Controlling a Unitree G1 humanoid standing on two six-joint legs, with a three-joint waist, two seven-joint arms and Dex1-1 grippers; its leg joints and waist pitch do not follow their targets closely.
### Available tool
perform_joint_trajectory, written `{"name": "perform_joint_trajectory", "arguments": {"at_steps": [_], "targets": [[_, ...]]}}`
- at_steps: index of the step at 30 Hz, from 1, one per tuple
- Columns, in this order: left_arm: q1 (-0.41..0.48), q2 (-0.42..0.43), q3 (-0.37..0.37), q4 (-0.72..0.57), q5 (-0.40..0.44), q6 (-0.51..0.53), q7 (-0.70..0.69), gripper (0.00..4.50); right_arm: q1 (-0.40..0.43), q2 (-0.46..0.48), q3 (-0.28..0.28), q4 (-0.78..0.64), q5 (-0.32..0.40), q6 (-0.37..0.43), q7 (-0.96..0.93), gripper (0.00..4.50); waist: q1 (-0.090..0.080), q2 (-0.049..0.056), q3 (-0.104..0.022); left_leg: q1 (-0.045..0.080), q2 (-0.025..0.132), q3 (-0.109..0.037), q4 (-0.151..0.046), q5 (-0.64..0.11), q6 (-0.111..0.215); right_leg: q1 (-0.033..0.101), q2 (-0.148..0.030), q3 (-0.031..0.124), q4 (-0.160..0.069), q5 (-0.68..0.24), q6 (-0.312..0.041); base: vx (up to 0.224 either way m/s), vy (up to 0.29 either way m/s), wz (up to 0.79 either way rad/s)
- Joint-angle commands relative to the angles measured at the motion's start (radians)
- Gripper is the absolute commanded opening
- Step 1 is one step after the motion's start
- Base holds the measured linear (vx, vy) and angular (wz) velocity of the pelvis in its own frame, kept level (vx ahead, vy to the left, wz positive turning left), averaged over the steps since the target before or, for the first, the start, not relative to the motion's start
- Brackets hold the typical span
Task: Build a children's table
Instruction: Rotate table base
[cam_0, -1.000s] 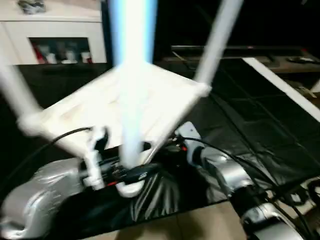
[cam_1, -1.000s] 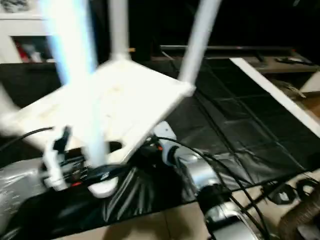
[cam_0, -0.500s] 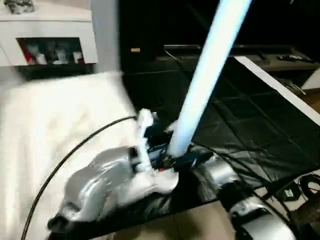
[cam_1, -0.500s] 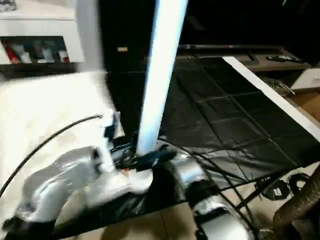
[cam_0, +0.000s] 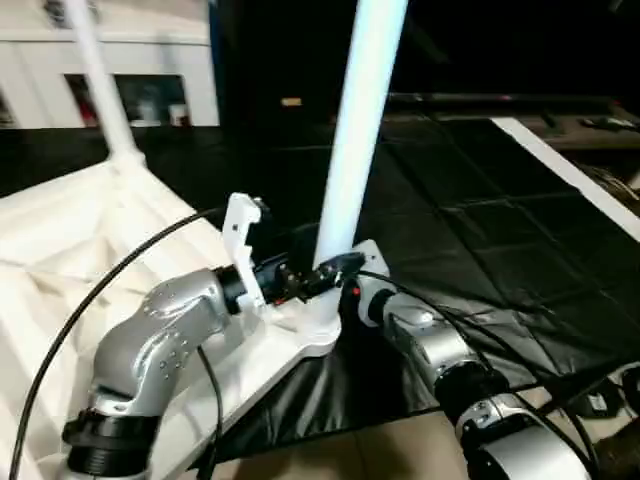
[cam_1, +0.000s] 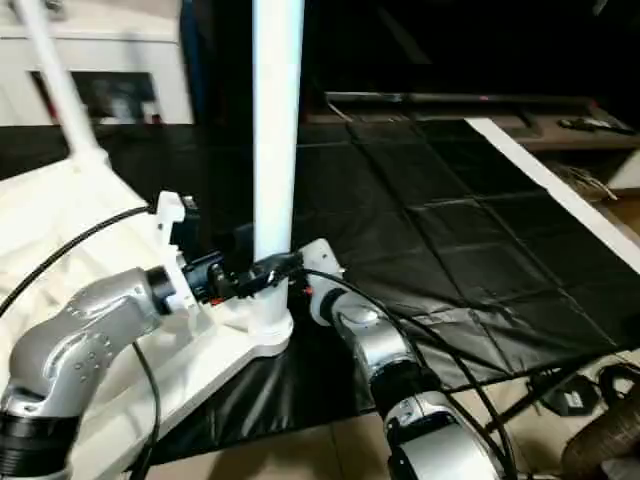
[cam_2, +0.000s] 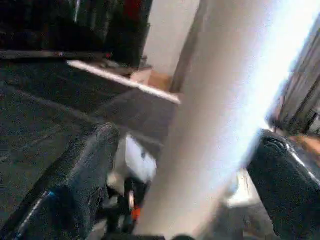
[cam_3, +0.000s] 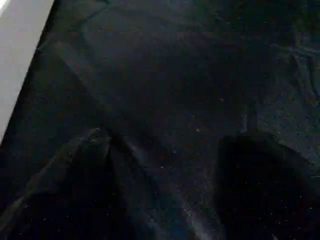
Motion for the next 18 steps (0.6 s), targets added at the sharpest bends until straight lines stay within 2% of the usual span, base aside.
{"name": "perform_joint_trajectory", "arguments": {"at_steps": [1, 2, 3, 4, 5, 8, 10, 11, 13, 16, 18], "targets": [[0.017, 0.042, -0.011, -0.042, 0.009, 0.033, -0.028, 4.47, 0.007, -0.032, -0.026, 0.062, -0.021, 0.026, -0.042, 4.50, 0.001, 0.022, -0.043, 0.001, 0.002, 0.007, -0.082, -0.383, -0.025, 0.027, -0.055, 0.044, -0.101, -0.548, -0.060, 0.000, 0.000, 0.00], [0.018, 0.046, -0.011, -0.043, 0.010, 0.035, -0.028, 4.47, 0.006, -0.033, -0.027, 0.062, -0.020, 0.026, -0.042, 4.50, 0.002, 0.024, -0.042, -0.001, 0.002, 0.006, -0.083, -0.384, -0.027, 0.028, -0.055, 0.043, -0.100, -0.554, -0.058, 0.000, 0.000, 0.00], [0.021, 0.062, -0.010, -0.047, 0.014, 0.047, -0.031, 4.47, 0.003, -0.036, -0.031, 0.064, -0.018, 0.024, -0.042, 4.50, 0.001, 0.018, -0.041, -0.003, 0.002, 0.006, -0.083, -0.387, -0.025, 0.028, -0.054, 0.042, -0.103, -0.566, -0.053, 0.000, 0.000, 0.00], [0.020, 0.103, -0.011, -0.035, 0.044, 0.075, -0.018, 4.47, -0.005, -0.045, -0.041, 0.065, -0.011, 0.020, -0.037, 4.50, 0.004, 0.022, -0.041, -0.002, 0.001, 0.006, -0.082, -0.389, -0.028, 0.027, -0.055, 0.042, -0.103, -0.580, -0.046, 0.000, 0.000, 0.00], [0.015, 0.139, -0.013, -0.019, 0.075, 0.097, -0.004, 4.47, -0.013, -0.053, -0.051, 0.065, -0.001, 0.017, -0.027, 4.50, 0.004, 0.021, -0.042, -0.001, 0.000, 0.005, -0.083, -0.393, -0.029, 0.025, -0.053, 0.041, -0.102, -0.584, -0.038, 0.000, 0.000, 0.00], [-0.007, 0.162, -0.001, 0.024, 0.135, 0.108, 0.060, 4.47, -0.029, -0.071, -0.079, 0.063, 0.020, 0.001, -0.015, 4.50, 0.011, 0.023, -0.042, 0.003, -0.001, 0.006, -0.081, -0.389, -0.032, 0.024, -0.053, 0.040, -0.106, -0.585, -0.031, 0.000, 0.000, 0.00], [-0.028, 0.168, 0.012, 0.048, 0.164, 0.113, 0.112, 4.47, -0.039, -0.085, -0.098, 0.057, 0.037, -0.015, 0.003, 4.50, 0.013, 0.023, -0.043, -0.002, -0.003, 0.007, -0.081, -0.377, -0.031, 0.029, -0.050, 0.040, -0.103, -0.565, -0.030, 0.000, 0.000, 0.00], [-0.043, 0.181, 0.013, 0.061, 0.188, 0.113, 0.141, 4.47, -0.046, -0.098, -0.109, 0.048, 0.051, -0.030, 0.027, 4.50, 0.012, 0.019, -0.045, -0.009, -0.004, 0.005, -0.081, -0.364, -0.029, 0.034, -0.052, 0.037, -0.102, -0.569, -0.024, 0.000, 0.000, 0.00], [-0.062, 0.192, 0.016, 0.074, 0.211, 0.103, 0.164, 4.47, -0.053, -0.116, -0.121, 0.032, 0.067, -0.051, 0.064, 4.50, 0.012, 0.018, -0.046, -0.010, -0.005, 0.005, -0.079, -0.355, -0.021, 0.034, -0.054, 0.035, -0.106, -0.583, -0.015, 0.000, 0.000, 0.00], [-0.087, 0.183, 0.027, 0.069, 0.202, 0.107, 0.173, 4.47, -0.059, -0.136, -0.132, 0.009, 0.082, -0.068, 0.109, 4.50, 0.012, 0.019, -0.051, -0.015, -0.001, 0.007, -0.078, -0.294, -0.014, 0.039, -0.057, 0.041, -0.095, -0.501, -0.056, 0.000, 0.000, 0.00], [-0.096, 0.191, 0.005, 0.055, 0.217, 0.125, 0.172, 4.47, -0.064, -0.142, -0.135, 0.009, 0.079, -0.071, 0.113, 4.50, 0.013, 0.021, -0.055, -0.018, 0.002, 0.010, -0.077, -0.243, -0.010, 0.042, -0.056, 0.046, -0.077, -0.392, -0.107, 0.000, 0.000, 0.00]]}}
